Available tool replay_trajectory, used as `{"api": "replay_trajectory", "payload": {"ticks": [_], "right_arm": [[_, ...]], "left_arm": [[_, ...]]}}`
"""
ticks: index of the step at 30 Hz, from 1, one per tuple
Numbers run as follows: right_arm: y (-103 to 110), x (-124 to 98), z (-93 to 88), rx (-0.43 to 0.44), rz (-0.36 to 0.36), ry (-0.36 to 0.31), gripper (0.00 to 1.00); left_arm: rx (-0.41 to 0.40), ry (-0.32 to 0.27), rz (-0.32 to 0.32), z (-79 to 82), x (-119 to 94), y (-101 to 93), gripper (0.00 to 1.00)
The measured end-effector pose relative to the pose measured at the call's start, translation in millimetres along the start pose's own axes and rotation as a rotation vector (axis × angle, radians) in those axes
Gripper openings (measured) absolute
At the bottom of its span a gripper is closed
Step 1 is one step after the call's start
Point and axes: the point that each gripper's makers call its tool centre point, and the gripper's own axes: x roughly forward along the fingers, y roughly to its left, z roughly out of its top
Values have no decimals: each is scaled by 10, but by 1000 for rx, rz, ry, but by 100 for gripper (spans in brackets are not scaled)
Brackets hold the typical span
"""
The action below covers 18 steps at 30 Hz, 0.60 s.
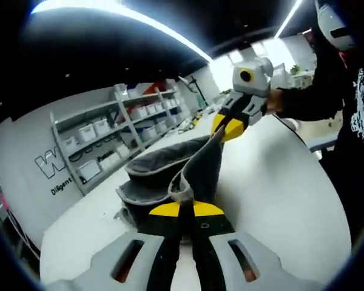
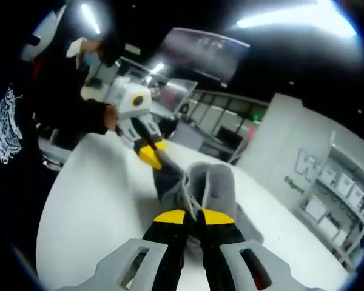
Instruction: Open the folded towel by lifting each exposed corner and separating the folded layers until the towel lies flat within the target outline without major curled edges
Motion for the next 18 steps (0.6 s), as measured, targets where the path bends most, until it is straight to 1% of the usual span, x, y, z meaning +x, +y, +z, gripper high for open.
{"api": "replay_trajectory", "payload": {"ticks": [3, 5, 11, 16, 18], "right_arm": [[49, -8, -31, -12, 11, 4, 4], [58, -10, -44, -14, 14, 6, 4], [66, -35, -43, -11, 6, 0, 4], [111, -38, -57, -13, 7, -5, 4], [119, -41, -67, -22, 3, -3, 4]], "left_arm": [[14, 12, -10, -58, 1, -15, 3], [18, 15, -3, -73, 1, -5, 3], [19, 0, 2, -32, -8, -2, 3], [23, -1, -2, -46, -24, -27, 3], [23, -3, -12, -61, -34, -53, 3]]}}
